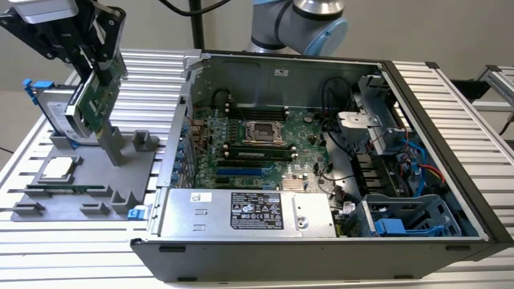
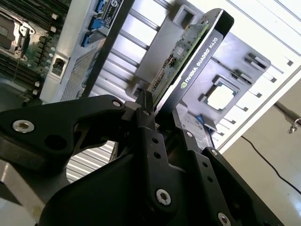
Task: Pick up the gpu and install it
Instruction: 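Pick up the gpu and move the gpu toward the slot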
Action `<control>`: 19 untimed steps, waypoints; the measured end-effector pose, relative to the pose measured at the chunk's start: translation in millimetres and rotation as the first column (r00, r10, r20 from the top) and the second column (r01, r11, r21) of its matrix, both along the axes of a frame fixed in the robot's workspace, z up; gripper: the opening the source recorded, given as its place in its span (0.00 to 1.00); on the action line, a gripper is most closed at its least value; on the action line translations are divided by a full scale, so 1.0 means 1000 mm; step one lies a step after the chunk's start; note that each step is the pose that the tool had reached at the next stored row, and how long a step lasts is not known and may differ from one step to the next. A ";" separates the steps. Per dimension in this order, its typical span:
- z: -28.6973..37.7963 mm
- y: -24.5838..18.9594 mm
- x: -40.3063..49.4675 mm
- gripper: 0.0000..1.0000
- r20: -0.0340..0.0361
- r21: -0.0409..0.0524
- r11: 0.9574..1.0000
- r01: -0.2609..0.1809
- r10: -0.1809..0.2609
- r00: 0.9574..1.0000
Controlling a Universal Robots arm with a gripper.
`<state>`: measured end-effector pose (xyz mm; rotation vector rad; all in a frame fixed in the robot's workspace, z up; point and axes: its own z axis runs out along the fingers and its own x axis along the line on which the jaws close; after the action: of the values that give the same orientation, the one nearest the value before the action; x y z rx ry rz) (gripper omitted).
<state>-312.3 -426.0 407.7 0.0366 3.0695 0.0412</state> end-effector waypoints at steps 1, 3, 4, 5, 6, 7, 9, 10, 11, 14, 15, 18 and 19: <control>0.0000 0.0000 0.0008 0.00 0.000 0.000 1.000 0.000 0.000 1.000; 0.0000 0.0000 0.0022 0.00 0.000 0.000 1.000 0.000 0.000 1.000; 0.0000 0.0000 0.0029 0.00 0.000 0.000 1.000 0.000 0.000 1.000; 0.0000 0.0000 0.0035 0.00 0.000 0.000 1.000 0.000 0.000 1.000; 0.0000 0.0000 0.0035 0.00 0.000 0.000 1.000 0.000 0.000 1.000; 0.0000 0.0000 0.0036 0.00 0.000 0.000 1.000 0.000 0.000 1.000; 0.0000 0.0000 0.0036 0.00 0.000 0.000 1.000 0.000 0.000 1.000; 0.0000 0.0000 0.0037 0.00 0.000 0.000 1.000 0.000 0.000 1.000; 0.0000 0.0000 0.0037 0.00 0.000 0.000 1.000 0.000 0.000 1.000; 0.0000 0.0000 0.0041 0.00 0.000 0.000 1.000 0.000 0.000 1.000; 0.0000 0.0000 0.0041 0.00 0.000 0.000 1.000 0.000 0.000 1.000; 0.0000 0.0000 0.0047 0.00 0.000 0.000 1.000 0.000 0.000 1.000; 0.0000 0.0001 0.0051 0.00 0.000 0.000 1.000 0.000 0.000 1.000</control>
<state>-307.2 -425.9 407.7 0.0366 3.0694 0.0412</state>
